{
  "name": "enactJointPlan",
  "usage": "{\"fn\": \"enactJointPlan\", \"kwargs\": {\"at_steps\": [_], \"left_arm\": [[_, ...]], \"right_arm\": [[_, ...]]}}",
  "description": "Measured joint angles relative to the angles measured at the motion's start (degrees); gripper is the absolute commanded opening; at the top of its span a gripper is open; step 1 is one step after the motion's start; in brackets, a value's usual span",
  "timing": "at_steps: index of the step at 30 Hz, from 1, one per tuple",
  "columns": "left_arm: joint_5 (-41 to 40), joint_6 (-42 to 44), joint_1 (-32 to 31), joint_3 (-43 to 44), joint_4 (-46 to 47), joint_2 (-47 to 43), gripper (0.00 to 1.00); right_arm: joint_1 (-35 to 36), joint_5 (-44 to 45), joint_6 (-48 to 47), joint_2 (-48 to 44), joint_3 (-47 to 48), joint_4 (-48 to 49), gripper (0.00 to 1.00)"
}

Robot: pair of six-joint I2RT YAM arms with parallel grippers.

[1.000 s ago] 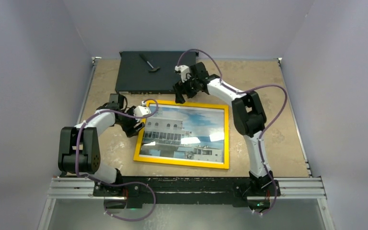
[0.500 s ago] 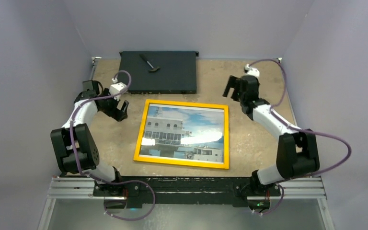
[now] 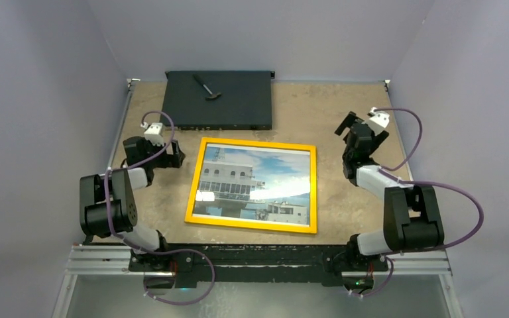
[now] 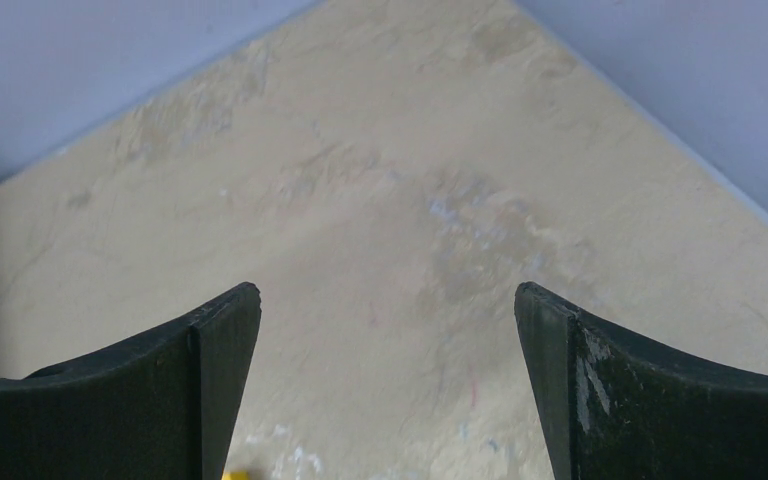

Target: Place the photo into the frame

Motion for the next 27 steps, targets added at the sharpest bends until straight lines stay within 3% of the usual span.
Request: {"fn": "enactJointPlan", "kwargs": {"at_steps": [8,12,17,27], "left_arm": [[-0.39,-9.84,-0.24,-12.48,33.31,4.92,1.0],[-1.46,-10.12,-2.29,-16.26,43.19,6.12,1.0],[-7.54,-7.63,-9.2,-24.59,58.71,6.88,1.0],[-15.1,-5.75,-11.13,-19.47,56.7,7.17,1.0]], "right_arm": [[-4.17,-0.02,-1.2,1.62,-3.19,9.86,0.99],[-5.2,-1.62,-3.78,0.87,-8.0,17.64,0.99],[-5.66,-4.55,-6.91,-0.79,-13.57,28.15,0.99],[-5.79,-7.63,-7.63,-8.61,-21.0,34.75,0.99]]}}
